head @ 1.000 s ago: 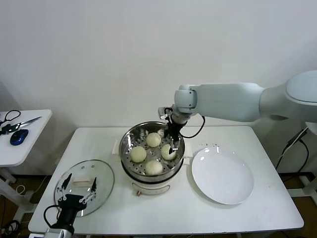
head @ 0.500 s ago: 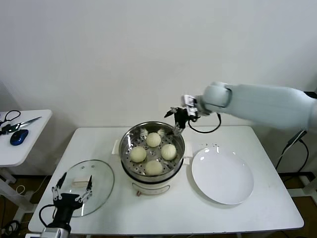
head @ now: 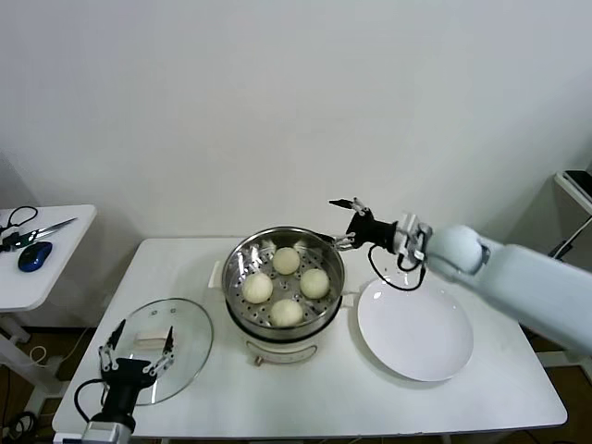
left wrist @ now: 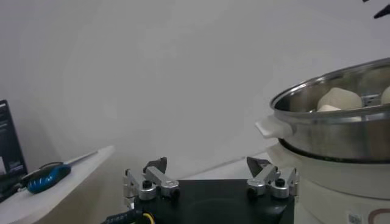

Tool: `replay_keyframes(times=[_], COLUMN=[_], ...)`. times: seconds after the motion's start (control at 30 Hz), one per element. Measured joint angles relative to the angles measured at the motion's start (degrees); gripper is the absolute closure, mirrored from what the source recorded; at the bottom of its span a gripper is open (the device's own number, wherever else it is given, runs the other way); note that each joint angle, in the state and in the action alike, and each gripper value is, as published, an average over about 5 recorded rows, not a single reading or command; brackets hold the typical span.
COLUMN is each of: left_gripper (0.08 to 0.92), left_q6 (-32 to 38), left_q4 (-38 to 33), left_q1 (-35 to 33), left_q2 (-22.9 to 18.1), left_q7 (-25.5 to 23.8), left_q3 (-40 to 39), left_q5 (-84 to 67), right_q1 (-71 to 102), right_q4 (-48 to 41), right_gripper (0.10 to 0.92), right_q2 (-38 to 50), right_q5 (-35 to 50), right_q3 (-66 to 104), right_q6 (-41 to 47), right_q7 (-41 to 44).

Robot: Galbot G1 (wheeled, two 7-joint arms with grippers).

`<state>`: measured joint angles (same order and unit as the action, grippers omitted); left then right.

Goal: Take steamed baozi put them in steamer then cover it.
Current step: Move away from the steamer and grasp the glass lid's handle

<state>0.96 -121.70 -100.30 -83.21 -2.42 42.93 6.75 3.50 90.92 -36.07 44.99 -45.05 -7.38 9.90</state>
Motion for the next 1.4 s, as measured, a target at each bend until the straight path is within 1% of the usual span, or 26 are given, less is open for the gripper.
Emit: replay_keyframes(times=[0.23,0.37,0.5,0.67,0.87,1.03,1.17,1.4], left_gripper=[0.177,0.177,0.177,0.177,0.177,0.177,0.177,0.177], left_q6=[0.2,0.8,1.5,1.6,0.9,0.2,-0.1,-0.4], left_q4=[0.6,1.2,1.9,2.3,3.9,6.9,10.3,17.1], left_q1=[0.5,1.1,1.6,1.3,1.4,3.1,5.2,9.8], left_q2=[-0.6,-0.6,-0.4,-0.3,-0.4,-0.7,-0.8,-1.2], left_q7=[-0.3,-0.6,-0.8,-1.8,-2.0,-0.2,1.7,4.3], left_q3=[0.4,1.2,2.1,2.5,2.0,1.3,0.9,0.4], left_q5=[3.9,9.3,18.9,36.3,56.4,68.7,73.9,78.5], right_q1=[21.9,33.1,42.4,51.4,58.9,62.5,64.2,66.3], right_q4=[2.9,4.5,5.8,6.3,6.0,5.4,5.0,4.9], right_gripper=[0.203,0.203,0.203,0.203,0.203,0.203,0.203,0.203], right_q2=[-1.0,-3.2,-5.8,-9.2,-12.8,-15.0,-16.1,-17.0], right_q5=[-3.0,-4.9,-6.6,-8.6,-10.6,-12.6,-14.2,-16.6], right_q3=[22.0,33.3,42.7,52.1,59.7,63.1,64.7,67.0], right_q6=[-2.1,-2.4,-2.1,-1.8,-1.8,-1.7,-1.5,-0.9], right_q7=[-4.9,-6.3,-7.0,-7.1,-6.6,-6.5,-6.4,-6.1])
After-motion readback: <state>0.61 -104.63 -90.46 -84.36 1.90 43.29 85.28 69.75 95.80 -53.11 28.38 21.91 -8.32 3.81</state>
